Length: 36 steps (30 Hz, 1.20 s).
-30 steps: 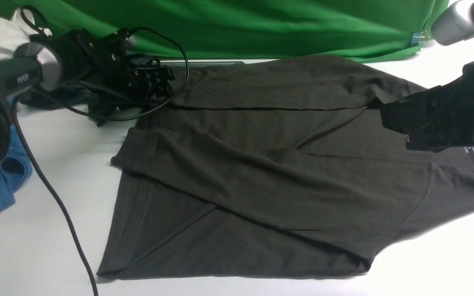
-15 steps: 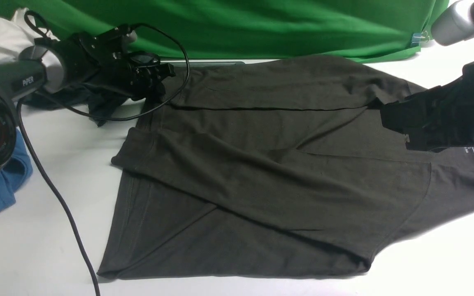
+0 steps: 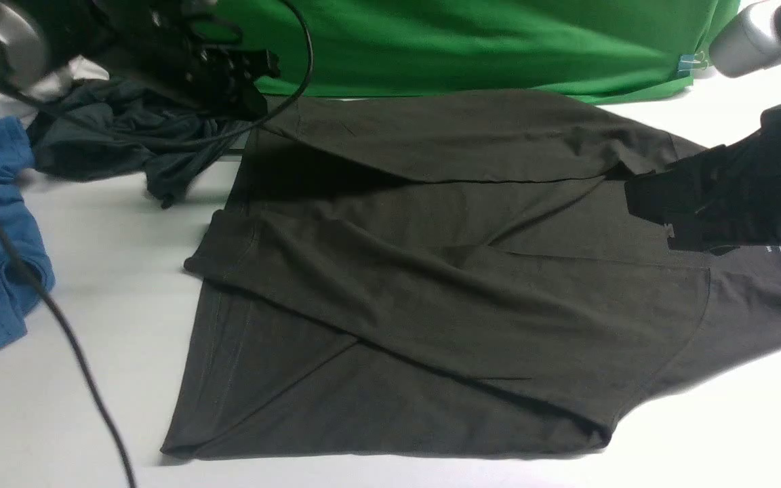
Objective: Fold a long-sleeved shirt on a white desktop.
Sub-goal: 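Fold the left side of the dark shirt inward over its body with the left gripper, then grasp the near edge of the shirt at its hem and shoulder corners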
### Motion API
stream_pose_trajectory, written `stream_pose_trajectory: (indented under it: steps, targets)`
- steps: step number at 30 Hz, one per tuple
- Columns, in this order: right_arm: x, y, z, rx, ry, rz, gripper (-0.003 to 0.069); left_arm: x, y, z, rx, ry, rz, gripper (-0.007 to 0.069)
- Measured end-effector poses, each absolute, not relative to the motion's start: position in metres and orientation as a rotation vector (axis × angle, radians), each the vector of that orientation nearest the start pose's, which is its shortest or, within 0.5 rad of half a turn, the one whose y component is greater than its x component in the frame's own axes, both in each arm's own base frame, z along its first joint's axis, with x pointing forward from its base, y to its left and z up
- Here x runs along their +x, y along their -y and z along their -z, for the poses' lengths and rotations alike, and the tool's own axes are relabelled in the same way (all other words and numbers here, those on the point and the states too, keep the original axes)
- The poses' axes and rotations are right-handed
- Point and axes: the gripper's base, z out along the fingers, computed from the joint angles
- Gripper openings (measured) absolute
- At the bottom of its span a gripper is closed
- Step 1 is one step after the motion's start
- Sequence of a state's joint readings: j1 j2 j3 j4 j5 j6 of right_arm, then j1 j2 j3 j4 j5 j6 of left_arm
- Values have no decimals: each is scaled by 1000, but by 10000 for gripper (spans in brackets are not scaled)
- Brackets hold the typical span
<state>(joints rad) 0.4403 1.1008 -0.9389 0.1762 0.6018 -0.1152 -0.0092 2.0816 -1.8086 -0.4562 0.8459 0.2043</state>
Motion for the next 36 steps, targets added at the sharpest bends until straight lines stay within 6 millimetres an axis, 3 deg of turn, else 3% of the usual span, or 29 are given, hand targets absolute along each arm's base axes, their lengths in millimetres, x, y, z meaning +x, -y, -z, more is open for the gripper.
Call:
stream_pose_trajectory:
  steps: [6, 7, 12, 16, 18, 23, 24, 28, 30, 31, 33, 34, 36]
  targets:
    - [199, -104, -343, -512, -2195, -369, 293, 433, 32, -267, 15, -2617, 434, 29]
    - [196, -103, -345, -512, -2189, -372, 293, 418, 28, -260, 5, -2652, 383, 29]
    - [193, -102, -346, -518, -2196, -372, 293, 389, 24, -229, -53, -2681, 332, 29]
    - [193, -102, -345, -524, -2206, -370, 293, 377, 23, -201, -103, -2730, 328, 45]
    - [193, -102, -345, -524, -2206, -370, 293, 376, 23, -198, -119, -2743, 332, 62]
    - [194, -101, -341, -546, -2236, -348, 339, 374, 22, -209, -60, -2804, 310, 219]
    - [194, -101, -339, -567, -2252, -324, 374, 372, 21, -217, -48, -2820, 293, 277]
    - [197, -100, -324, -625, -2313, -261, 481, 351, 13, -246, -46, -2895, 169, 502]
    - [197, -100, -313, -640, -2354, -251, 499, 334, 11, -254, -64, -2919, 135, 570]
    - [197, -99, -307, -646, -2374, -248, 504, 322, 11, -254, -86, -2934, 141, 616]
    - [196, -99, -302, -650, -2393, -245, 507, 310, 11, -250, -97, -2953, 153, 635]
    - [194, -98, -293, -658, -2422, -237, 509, 288, 14, -237, -132, -2990, 203, 659]
    - [192, -97, -288, -662, -2440, -235, 509, 273, 16, -221, -164, -3020, 234, 664]
